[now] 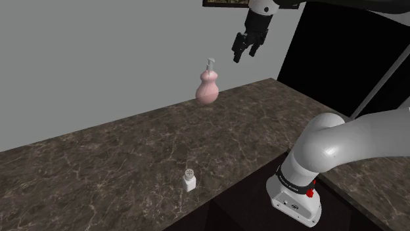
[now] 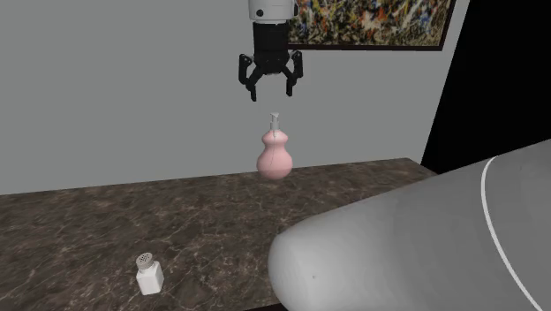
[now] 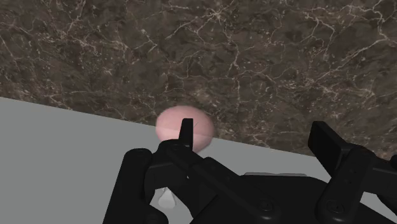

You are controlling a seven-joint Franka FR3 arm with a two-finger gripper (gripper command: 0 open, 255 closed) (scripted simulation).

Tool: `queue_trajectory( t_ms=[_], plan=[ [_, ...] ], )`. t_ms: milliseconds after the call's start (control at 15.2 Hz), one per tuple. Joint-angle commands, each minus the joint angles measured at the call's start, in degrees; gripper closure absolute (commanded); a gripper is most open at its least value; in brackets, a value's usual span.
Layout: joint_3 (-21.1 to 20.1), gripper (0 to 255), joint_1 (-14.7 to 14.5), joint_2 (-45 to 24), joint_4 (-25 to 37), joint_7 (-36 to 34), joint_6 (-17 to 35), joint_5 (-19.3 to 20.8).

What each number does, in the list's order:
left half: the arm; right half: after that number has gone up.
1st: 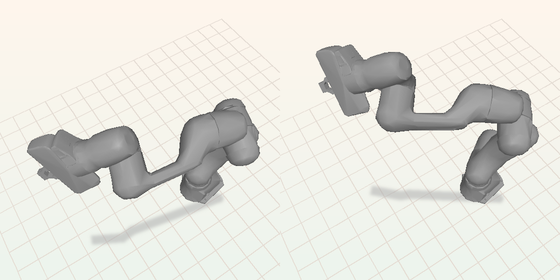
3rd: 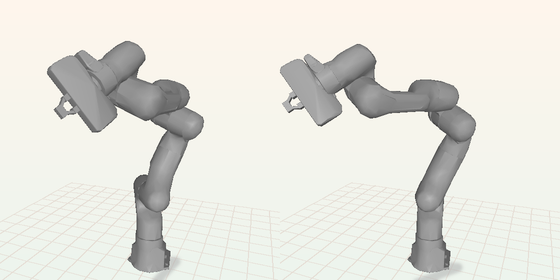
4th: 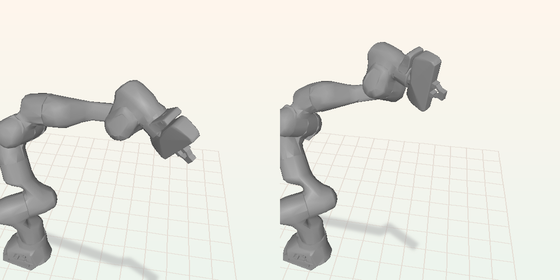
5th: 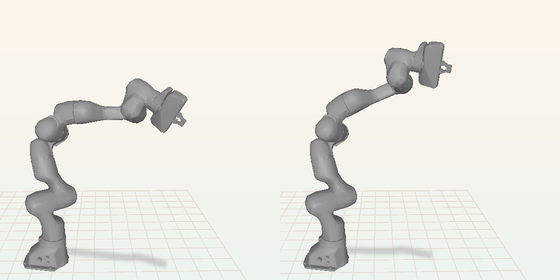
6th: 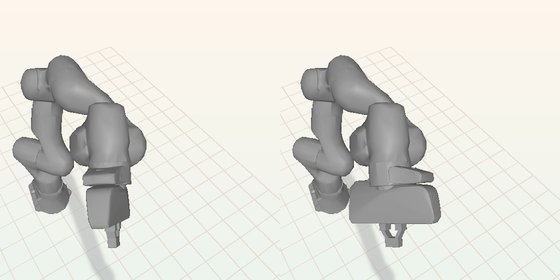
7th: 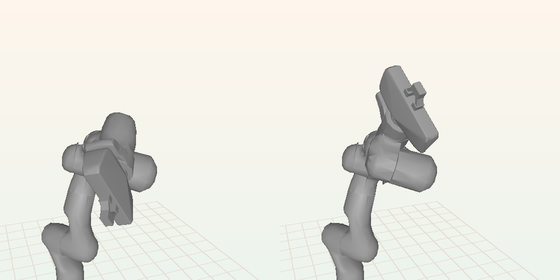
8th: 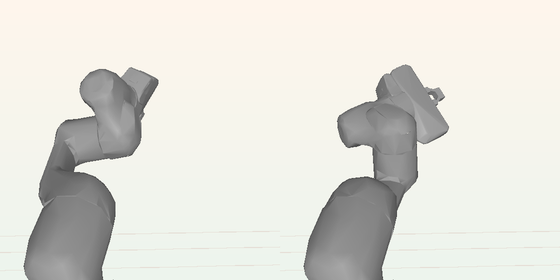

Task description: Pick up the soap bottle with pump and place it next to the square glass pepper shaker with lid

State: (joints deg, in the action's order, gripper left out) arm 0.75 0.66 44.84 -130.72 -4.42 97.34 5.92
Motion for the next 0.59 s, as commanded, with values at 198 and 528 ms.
queue_trajectory(
  t_ms=[198,528],
  plan=[
    [2.27,0,0.26,-5.54,1.77,2.1,3.78,0.46],
    [5.9,0,0.37,-15.43,6.26,5.77,9.13,0.32]
  ],
)
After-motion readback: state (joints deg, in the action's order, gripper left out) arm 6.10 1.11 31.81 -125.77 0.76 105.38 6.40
